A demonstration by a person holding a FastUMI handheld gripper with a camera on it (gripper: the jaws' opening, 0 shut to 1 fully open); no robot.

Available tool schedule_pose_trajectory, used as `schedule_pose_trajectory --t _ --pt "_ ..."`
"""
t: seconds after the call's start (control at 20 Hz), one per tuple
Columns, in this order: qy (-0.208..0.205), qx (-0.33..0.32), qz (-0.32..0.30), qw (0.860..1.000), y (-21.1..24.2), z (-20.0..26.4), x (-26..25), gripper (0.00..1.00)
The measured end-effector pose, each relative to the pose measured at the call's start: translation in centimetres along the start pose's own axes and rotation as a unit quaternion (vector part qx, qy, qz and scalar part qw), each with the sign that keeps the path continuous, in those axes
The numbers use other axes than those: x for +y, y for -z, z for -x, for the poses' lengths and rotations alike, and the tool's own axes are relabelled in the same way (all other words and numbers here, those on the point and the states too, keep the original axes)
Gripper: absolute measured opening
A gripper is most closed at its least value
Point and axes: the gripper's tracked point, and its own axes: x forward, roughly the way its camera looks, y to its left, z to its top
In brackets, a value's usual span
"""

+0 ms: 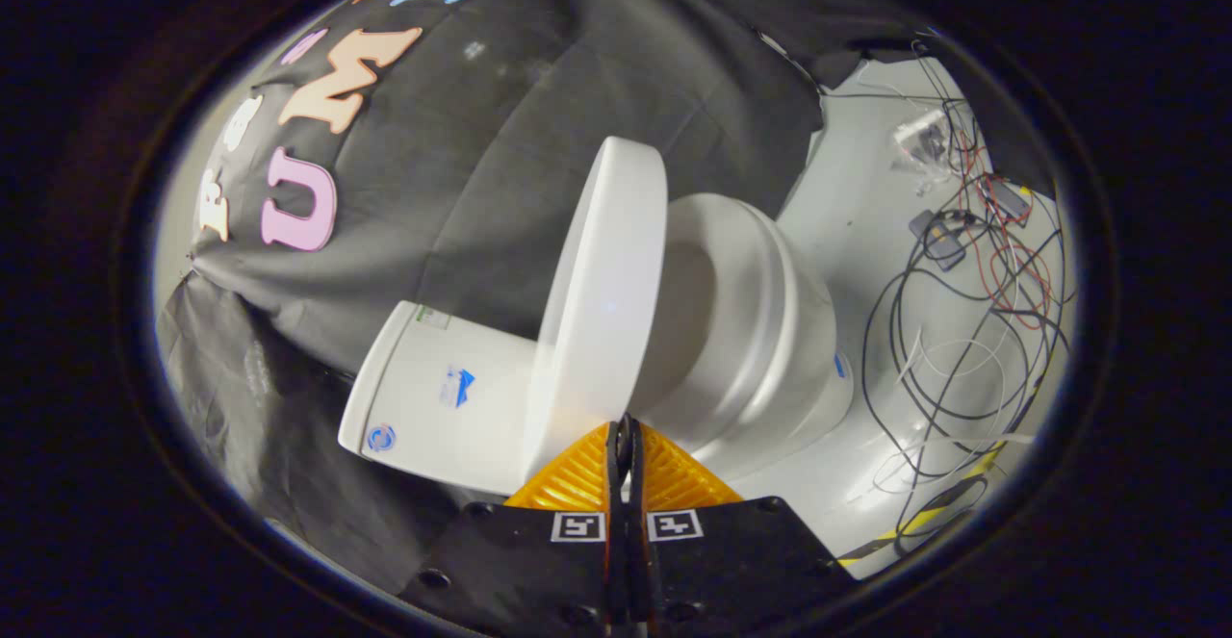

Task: Open the toilet lid.

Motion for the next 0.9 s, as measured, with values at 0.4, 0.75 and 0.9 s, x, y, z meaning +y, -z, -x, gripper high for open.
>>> schedule_pose_trajectory --t 0.4,0.75,0.9 --pt "0.008 -0.051 0.08 0.995 -1.8 1.1 6.0 0.02" --pt "0.033 -0.07 0.126 0.989 -2.1 1.5 10.8 0.04" --pt "0.044 -0.077 0.136 0.987 -2.1 1.4 12.2 0.04"
